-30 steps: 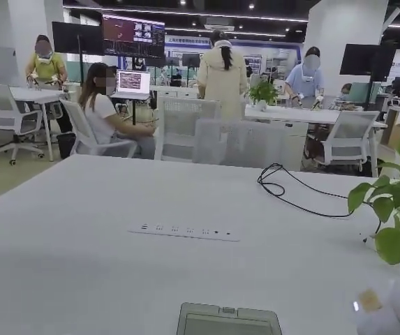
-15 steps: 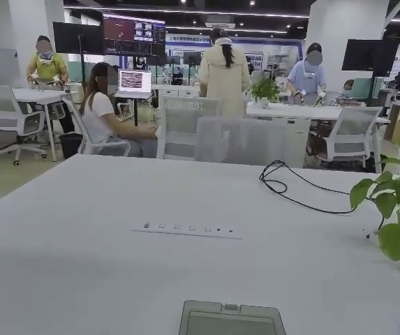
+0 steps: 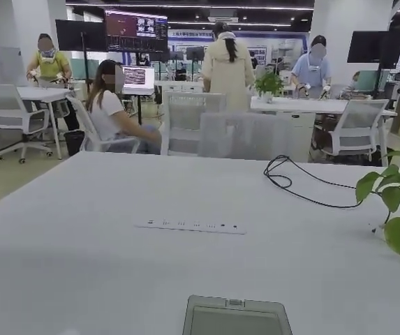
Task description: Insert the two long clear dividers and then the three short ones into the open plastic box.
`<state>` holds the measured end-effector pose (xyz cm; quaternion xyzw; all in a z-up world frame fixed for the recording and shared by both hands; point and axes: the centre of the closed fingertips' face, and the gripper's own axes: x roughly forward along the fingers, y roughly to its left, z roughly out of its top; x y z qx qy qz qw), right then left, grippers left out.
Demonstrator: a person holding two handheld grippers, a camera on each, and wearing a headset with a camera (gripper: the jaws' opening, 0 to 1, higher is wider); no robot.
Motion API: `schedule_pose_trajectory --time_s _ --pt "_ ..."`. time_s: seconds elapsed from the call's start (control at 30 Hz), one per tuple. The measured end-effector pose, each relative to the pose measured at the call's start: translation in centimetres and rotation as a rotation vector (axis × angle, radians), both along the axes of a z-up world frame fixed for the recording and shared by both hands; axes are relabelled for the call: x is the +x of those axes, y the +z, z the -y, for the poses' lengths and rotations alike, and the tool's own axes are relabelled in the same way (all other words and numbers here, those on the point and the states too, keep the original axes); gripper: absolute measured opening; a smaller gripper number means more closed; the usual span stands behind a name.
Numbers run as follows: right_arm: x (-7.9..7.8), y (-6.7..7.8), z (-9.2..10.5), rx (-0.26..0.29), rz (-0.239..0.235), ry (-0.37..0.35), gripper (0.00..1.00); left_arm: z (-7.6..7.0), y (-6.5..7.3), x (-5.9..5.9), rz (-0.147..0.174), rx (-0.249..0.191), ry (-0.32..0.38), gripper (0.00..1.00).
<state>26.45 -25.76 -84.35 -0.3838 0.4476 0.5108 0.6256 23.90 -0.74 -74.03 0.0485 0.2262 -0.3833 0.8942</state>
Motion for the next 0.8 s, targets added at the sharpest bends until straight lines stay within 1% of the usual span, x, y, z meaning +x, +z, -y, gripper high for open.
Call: schedule_pose_trajectory --time_s 0.1,0.2,0.3,0.57,0.8 --pt "0.0 -0.3 0.3 -0.005 0.002 0.012 0.43 0.0 -0.1 0.0 -0.002 0.004 0.001 0.77" --pt "-0.1 -0.5 0.4 -0.007 -0.007 0.023 0.43 -0.1 -0.2 0.0 -0.004 0.007 0.001 0.76" --pt "-0.3 -0.7 0.3 -0.001 -0.01 0.05 0.42 -0.1 -0.2 0.0 -0.004 0.01 0.002 0.76" --pt "-0.2 -1.1 0.5 -0.008 -0.017 0.063 0.39 -0.1 0.0 -0.1 -0.002 0.012 0.002 0.76" --pt "0.0 -1.1 0.5 -0.006 -0.009 0.065 0.37 -0.1 0.1 -0.1 -0.001 0.015 0.005 0.75"
